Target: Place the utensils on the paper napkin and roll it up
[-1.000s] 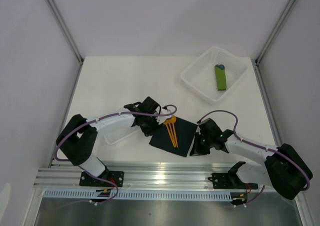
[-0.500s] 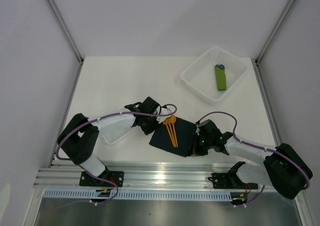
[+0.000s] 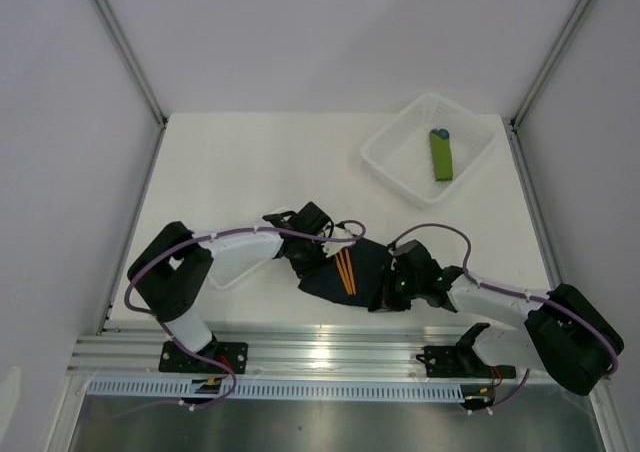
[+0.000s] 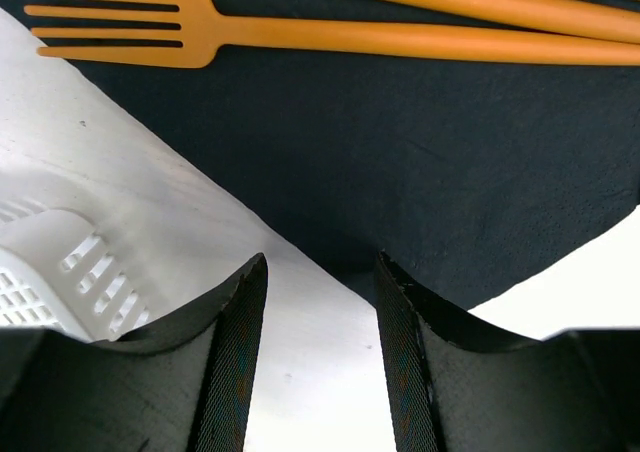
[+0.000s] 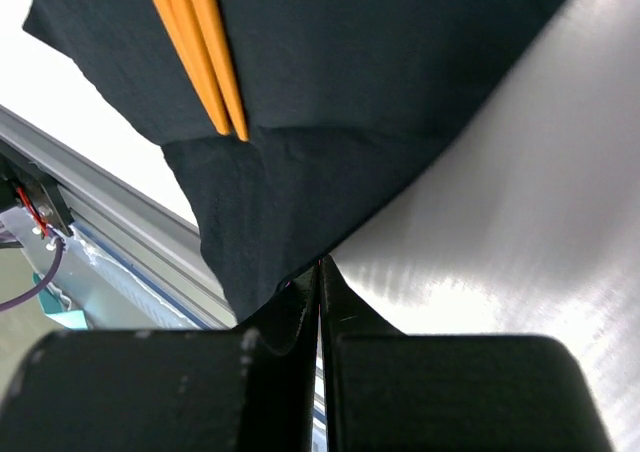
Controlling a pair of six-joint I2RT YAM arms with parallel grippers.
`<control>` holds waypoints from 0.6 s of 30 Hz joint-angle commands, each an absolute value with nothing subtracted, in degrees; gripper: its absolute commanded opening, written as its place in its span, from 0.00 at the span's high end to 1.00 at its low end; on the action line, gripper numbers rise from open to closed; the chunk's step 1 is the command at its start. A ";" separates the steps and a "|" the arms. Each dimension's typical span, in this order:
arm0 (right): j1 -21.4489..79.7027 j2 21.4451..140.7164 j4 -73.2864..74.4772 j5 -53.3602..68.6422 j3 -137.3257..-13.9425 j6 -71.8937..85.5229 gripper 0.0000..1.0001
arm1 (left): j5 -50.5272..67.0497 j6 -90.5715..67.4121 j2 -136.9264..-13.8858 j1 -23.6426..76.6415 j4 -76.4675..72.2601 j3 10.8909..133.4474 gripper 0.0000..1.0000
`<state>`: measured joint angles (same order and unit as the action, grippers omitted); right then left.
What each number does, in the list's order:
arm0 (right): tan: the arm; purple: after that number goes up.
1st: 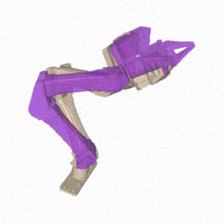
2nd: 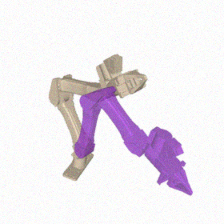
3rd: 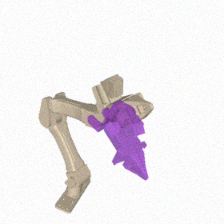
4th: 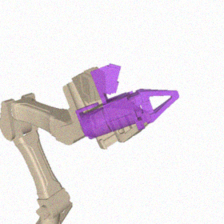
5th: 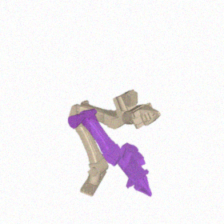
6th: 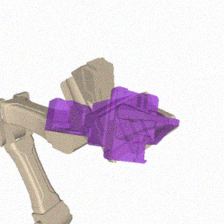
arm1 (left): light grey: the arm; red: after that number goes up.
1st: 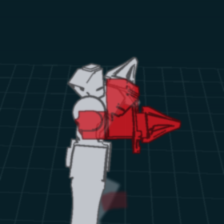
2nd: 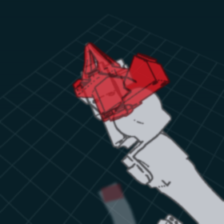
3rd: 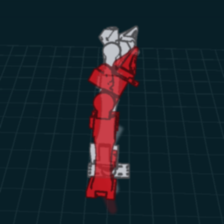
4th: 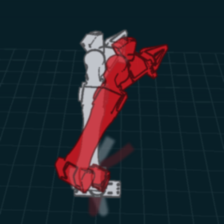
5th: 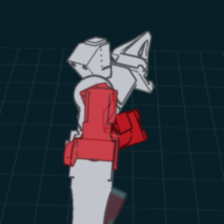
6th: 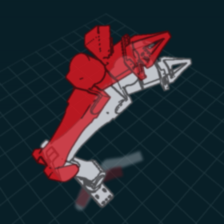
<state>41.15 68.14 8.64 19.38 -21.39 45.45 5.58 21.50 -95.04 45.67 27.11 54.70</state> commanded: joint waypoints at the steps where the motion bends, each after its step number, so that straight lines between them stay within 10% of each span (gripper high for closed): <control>1: 41.84 70.04 4.05 19.86 -24.08 46.05 1.00 | 6.24 21.53 -95.54 45.70 25.49 56.78 0.50; 18: 40.87 80.58 2.64 19.33 -34.36 41.40 1.00 | 5.98 21.80 -95.27 45.70 24.96 56.34 0.50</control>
<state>41.36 78.35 4.43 19.57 -31.99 43.31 5.56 21.50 -95.53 45.67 26.00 54.78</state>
